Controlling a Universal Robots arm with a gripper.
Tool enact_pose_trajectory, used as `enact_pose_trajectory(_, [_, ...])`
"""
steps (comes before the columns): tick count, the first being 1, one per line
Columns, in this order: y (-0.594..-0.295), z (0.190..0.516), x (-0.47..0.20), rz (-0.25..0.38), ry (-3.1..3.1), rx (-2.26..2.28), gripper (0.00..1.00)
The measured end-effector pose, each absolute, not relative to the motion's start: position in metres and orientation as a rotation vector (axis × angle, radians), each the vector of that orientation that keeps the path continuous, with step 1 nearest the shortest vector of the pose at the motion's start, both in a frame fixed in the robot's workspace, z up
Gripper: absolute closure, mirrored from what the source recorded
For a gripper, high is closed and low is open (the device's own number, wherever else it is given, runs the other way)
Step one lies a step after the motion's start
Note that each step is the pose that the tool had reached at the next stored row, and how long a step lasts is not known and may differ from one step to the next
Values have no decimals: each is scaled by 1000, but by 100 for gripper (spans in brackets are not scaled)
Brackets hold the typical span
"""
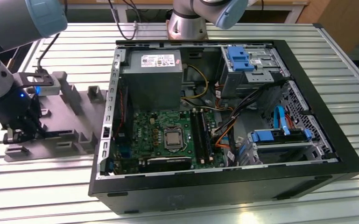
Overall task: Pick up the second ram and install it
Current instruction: 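Pick up the second ram and move it above second insertion slot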
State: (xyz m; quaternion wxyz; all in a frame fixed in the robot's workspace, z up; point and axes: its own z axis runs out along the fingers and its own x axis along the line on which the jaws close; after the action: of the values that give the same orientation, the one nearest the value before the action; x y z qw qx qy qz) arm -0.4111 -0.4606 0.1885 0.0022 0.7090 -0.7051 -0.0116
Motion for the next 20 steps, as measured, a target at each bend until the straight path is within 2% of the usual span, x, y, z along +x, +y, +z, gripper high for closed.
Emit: enact_pose_trajectory(20, [-461, 189, -411, -35, -2238, 2198, 86])
